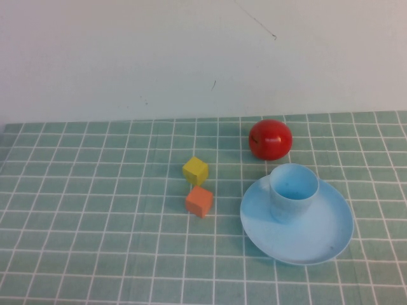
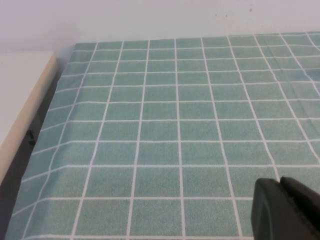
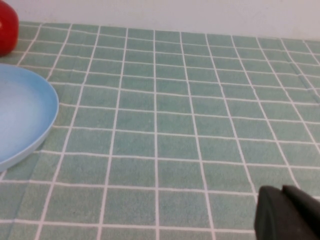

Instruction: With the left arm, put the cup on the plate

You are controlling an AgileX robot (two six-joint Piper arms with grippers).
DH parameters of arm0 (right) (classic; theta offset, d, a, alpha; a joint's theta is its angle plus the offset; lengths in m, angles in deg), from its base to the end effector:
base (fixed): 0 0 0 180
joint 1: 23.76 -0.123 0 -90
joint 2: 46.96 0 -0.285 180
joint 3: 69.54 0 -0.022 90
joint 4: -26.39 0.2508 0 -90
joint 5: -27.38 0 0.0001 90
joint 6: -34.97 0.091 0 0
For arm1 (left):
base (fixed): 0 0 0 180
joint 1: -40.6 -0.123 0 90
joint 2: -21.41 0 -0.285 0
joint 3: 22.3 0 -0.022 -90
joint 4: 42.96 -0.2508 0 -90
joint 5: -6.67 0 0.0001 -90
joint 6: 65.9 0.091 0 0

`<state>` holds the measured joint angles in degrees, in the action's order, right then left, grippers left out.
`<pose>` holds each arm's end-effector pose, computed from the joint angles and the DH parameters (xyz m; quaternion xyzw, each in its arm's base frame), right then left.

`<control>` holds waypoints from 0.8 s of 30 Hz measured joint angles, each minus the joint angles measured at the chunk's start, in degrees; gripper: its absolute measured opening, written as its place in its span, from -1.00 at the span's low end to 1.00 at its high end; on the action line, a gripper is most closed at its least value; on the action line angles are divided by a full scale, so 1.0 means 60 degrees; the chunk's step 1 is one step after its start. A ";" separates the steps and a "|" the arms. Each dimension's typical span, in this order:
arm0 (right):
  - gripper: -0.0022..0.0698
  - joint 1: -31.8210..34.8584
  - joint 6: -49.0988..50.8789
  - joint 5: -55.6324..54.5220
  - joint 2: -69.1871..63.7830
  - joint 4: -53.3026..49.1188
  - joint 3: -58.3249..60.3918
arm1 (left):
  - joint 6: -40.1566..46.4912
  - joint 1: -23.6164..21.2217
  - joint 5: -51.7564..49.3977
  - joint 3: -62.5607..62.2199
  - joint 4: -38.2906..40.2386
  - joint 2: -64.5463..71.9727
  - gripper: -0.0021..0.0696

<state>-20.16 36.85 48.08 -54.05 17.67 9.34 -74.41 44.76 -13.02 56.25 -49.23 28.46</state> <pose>0.0525 -0.0082 0.1719 -0.0027 0.8009 -0.0730 0.5944 0.0534 -0.0005 0.1752 -0.0004 0.7943 -0.0212 0.6072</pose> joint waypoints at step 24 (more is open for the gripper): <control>-0.95 0.0000 0.0000 0.0000 0.0000 0.0000 0.0000 | 0.0135 -0.0045 -0.0002 0.0000 0.0000 0.0000 -0.94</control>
<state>-20.16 36.85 48.08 -54.05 17.67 9.34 -73.59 44.49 -13.03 56.25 -49.23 28.46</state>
